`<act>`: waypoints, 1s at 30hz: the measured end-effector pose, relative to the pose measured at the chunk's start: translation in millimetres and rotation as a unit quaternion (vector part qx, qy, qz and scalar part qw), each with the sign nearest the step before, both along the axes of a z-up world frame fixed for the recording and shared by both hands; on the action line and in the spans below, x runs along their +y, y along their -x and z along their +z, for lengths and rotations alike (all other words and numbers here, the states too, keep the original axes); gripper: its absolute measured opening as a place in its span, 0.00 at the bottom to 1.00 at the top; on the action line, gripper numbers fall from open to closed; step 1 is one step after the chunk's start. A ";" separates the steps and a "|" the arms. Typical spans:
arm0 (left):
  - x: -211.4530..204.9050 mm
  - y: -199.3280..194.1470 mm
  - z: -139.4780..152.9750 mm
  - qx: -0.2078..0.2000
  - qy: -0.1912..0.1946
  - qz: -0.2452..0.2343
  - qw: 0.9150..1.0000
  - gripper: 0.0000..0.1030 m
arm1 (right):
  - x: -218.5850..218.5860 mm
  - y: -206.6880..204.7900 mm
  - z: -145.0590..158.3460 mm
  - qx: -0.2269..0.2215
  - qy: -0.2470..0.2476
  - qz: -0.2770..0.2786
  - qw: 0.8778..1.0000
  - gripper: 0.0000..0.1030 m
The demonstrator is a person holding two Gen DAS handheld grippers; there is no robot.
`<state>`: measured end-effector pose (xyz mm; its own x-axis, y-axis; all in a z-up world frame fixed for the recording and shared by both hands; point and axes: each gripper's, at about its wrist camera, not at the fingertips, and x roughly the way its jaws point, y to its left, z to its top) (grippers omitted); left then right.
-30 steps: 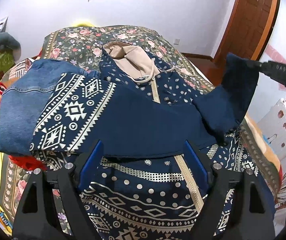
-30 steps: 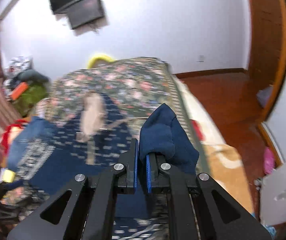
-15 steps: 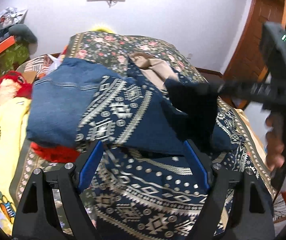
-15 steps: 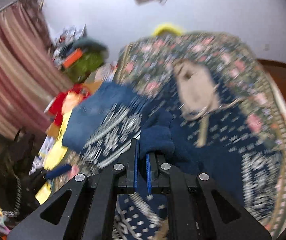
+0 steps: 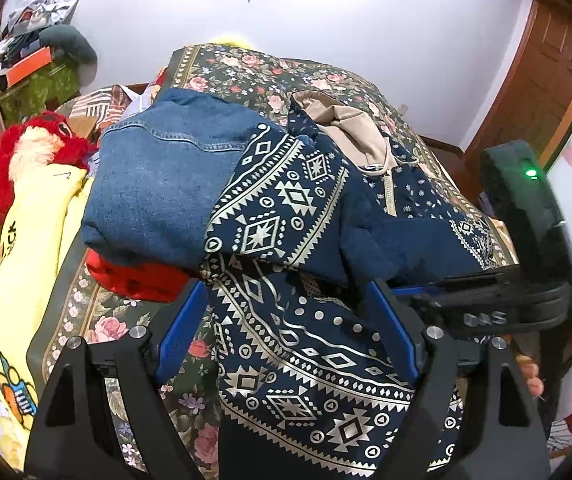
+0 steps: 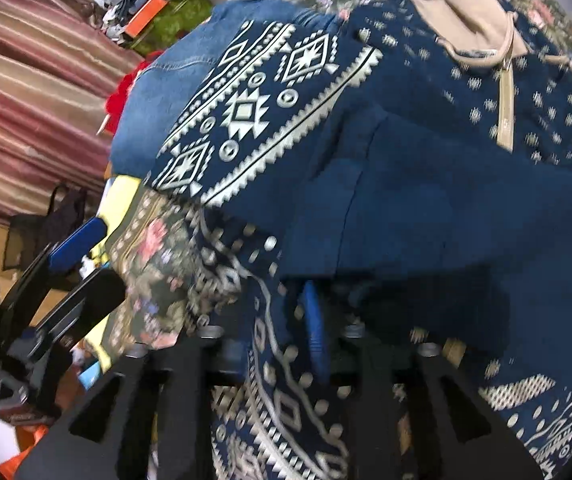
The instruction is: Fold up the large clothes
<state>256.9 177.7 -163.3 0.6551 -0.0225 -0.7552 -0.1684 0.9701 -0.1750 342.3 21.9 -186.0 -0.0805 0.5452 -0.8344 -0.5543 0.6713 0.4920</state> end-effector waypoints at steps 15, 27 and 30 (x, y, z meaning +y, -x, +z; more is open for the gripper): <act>-74.2 -41.1 -16.2 0.024 -0.105 -0.093 0.990 0.79 | -151.4 -28.0 37.3 -0.144 0.092 -0.136 0.976 0.54; -117.7 -82.5 -72.8 0.062 -0.314 -0.133 0.938 0.79 | -240.1 -51.1 -19.4 -0.066 0.107 -0.262 0.957 0.54; -116.2 -89.3 -74.7 0.050 -0.322 -0.128 0.937 0.79 | -239.4 -51.1 -27.8 -0.062 0.111 -0.263 0.956 0.54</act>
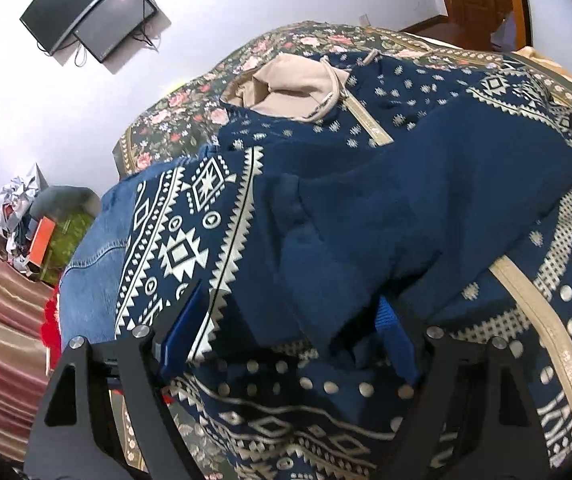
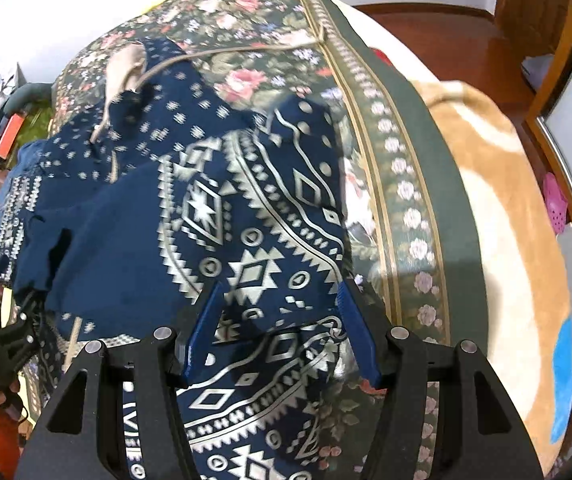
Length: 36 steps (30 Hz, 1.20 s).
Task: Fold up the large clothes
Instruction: 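Smooth the folded jacket side with the left gripper while the right gripper releases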
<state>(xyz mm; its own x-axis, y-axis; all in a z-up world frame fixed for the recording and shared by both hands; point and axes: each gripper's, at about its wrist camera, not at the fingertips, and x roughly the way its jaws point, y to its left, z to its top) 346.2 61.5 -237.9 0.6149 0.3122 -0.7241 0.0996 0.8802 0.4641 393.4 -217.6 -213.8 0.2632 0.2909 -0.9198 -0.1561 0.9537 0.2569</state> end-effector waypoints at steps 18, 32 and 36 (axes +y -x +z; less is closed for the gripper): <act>101.8 8.5 77.7 -0.060 0.335 0.087 0.936 0.13 | 4.5 -2.3 -5.2 -0.001 -0.015 0.018 1.000 0.66; 145.8 34.1 57.1 -0.032 0.316 0.178 0.931 0.65 | 2.2 -4.0 -12.3 0.009 -0.002 0.023 1.000 0.66; 143.8 41.4 58.7 -0.021 0.259 0.164 0.952 0.65 | 4.4 -7.3 -4.9 0.014 0.001 0.035 0.999 0.66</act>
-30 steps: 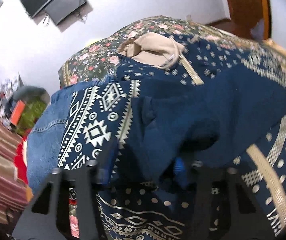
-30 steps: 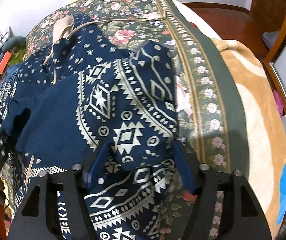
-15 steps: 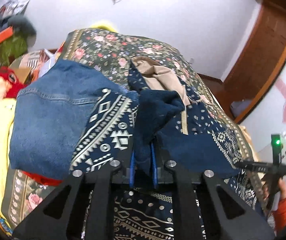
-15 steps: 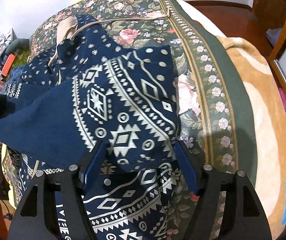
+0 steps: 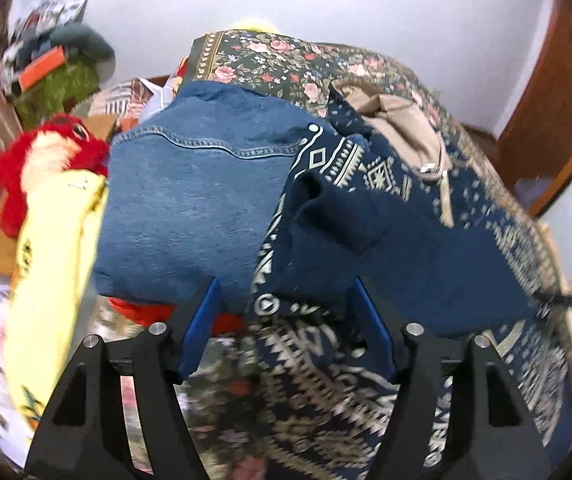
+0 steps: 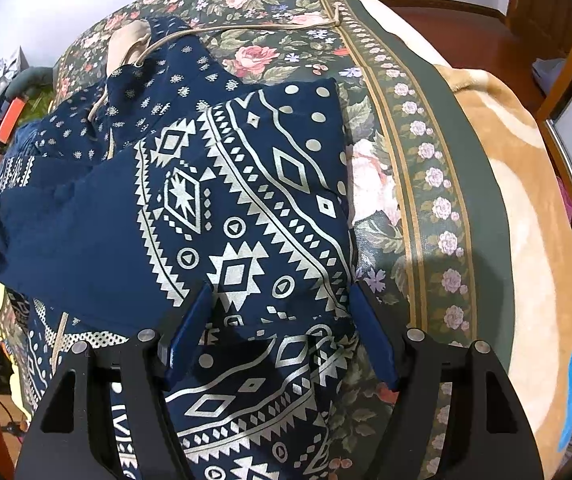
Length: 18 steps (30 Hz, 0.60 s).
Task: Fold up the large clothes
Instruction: 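Smooth the folded jacket side with the left gripper while the right gripper releases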
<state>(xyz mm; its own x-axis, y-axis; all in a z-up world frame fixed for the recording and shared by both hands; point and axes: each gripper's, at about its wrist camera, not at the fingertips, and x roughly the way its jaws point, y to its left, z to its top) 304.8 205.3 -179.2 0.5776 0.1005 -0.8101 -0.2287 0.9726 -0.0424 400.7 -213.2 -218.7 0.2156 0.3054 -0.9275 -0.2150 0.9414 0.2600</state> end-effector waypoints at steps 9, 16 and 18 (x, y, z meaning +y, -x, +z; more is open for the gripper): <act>-33.1 -2.8 49.9 -0.048 -0.074 -0.076 0.993 0.79 | 21.9 -12.0 50.3 -0.057 0.006 0.033 0.998 0.66; -76.8 -41.1 75.2 -0.081 -0.084 -0.130 0.985 0.88 | 46.6 -21.9 91.3 -0.112 -0.033 0.034 0.993 0.66; -86.3 -57.4 78.7 -0.087 -0.071 -0.138 0.984 0.88 | 57.3 -26.5 98.4 -0.123 -0.045 0.031 0.991 0.66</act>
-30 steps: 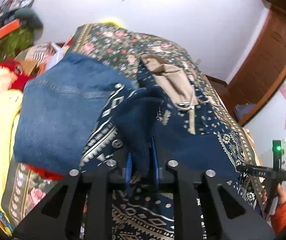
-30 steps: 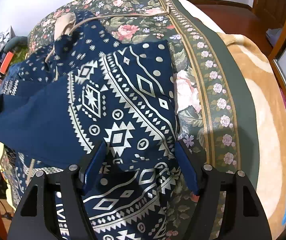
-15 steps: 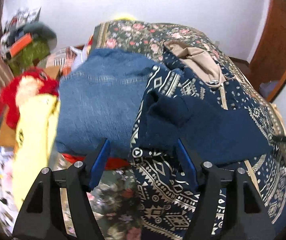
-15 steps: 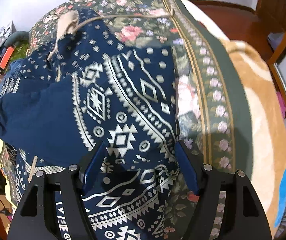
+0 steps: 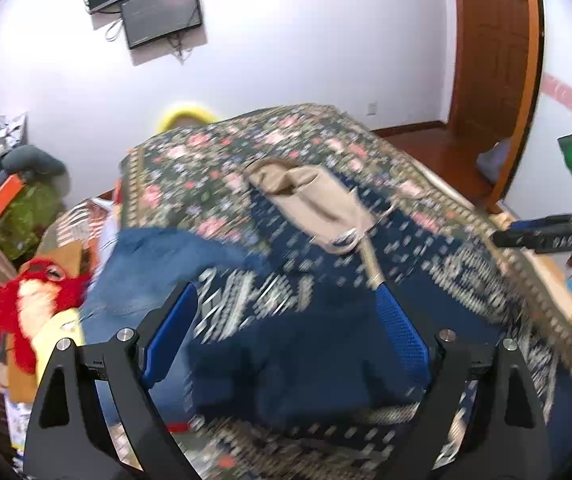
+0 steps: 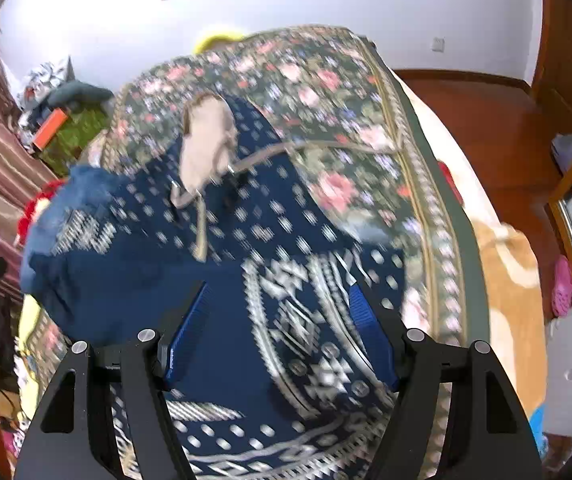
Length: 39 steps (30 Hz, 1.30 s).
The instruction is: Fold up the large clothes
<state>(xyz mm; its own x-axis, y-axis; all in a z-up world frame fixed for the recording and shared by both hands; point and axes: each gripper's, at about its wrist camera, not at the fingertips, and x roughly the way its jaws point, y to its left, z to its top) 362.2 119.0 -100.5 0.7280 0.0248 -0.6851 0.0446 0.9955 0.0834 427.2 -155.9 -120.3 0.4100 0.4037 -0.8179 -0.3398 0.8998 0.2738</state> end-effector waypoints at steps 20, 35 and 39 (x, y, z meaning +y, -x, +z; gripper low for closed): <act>19.3 -201.9 -87.0 0.191 0.131 0.056 0.971 0.88 | 73.6 -122.8 -26.2 0.030 -0.023 -0.004 0.999 0.66; 41.7 -245.9 -152.6 0.236 0.199 0.135 0.942 0.64 | 112.7 -157.8 -89.6 0.073 0.036 -0.005 0.997 0.63; 45.8 -243.7 -157.0 0.232 0.219 0.134 0.938 0.10 | 108.9 -165.9 -88.0 0.068 0.034 0.004 0.997 0.29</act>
<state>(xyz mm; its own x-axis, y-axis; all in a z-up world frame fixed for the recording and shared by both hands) 605.9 164.7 -257.6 0.3573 -0.1931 -0.9138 -0.2810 0.9108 -0.3024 593.0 -47.0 -208.2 0.2909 0.3487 -0.8909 -0.3104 0.9152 0.2569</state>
